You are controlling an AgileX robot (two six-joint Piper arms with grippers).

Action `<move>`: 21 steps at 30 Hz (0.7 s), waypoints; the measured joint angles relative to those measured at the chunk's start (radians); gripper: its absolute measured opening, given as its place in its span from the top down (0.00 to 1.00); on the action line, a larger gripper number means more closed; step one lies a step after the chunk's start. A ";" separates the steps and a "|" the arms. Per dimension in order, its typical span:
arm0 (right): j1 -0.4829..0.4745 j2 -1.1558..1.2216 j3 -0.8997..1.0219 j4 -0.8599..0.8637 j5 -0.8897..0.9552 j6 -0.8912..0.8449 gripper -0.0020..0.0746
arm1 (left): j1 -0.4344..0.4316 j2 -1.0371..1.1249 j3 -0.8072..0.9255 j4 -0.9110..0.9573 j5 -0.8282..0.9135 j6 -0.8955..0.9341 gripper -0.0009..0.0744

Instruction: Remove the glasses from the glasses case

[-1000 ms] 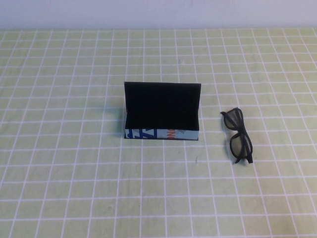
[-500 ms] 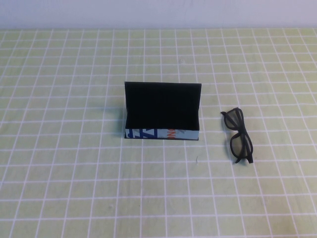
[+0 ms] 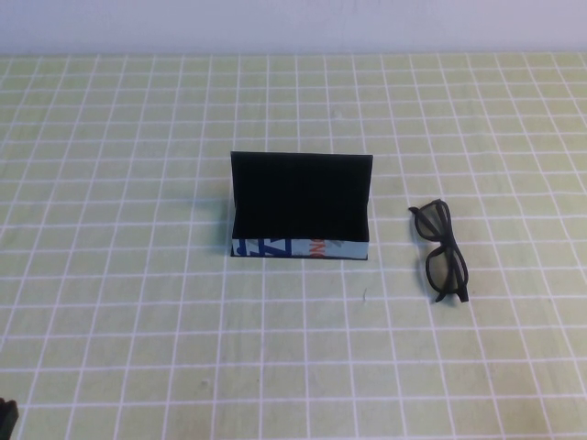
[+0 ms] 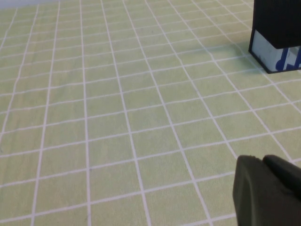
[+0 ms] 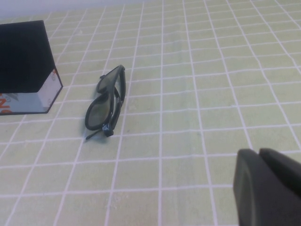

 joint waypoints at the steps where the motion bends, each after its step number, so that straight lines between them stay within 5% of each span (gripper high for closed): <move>1: 0.000 0.000 0.000 0.000 0.000 0.000 1.00 | 0.000 0.000 -0.002 0.002 0.002 -0.005 0.99; 21: 0.000 0.000 0.000 0.000 0.000 0.000 1.00 | 0.000 -0.002 -0.002 0.008 0.006 -0.013 0.99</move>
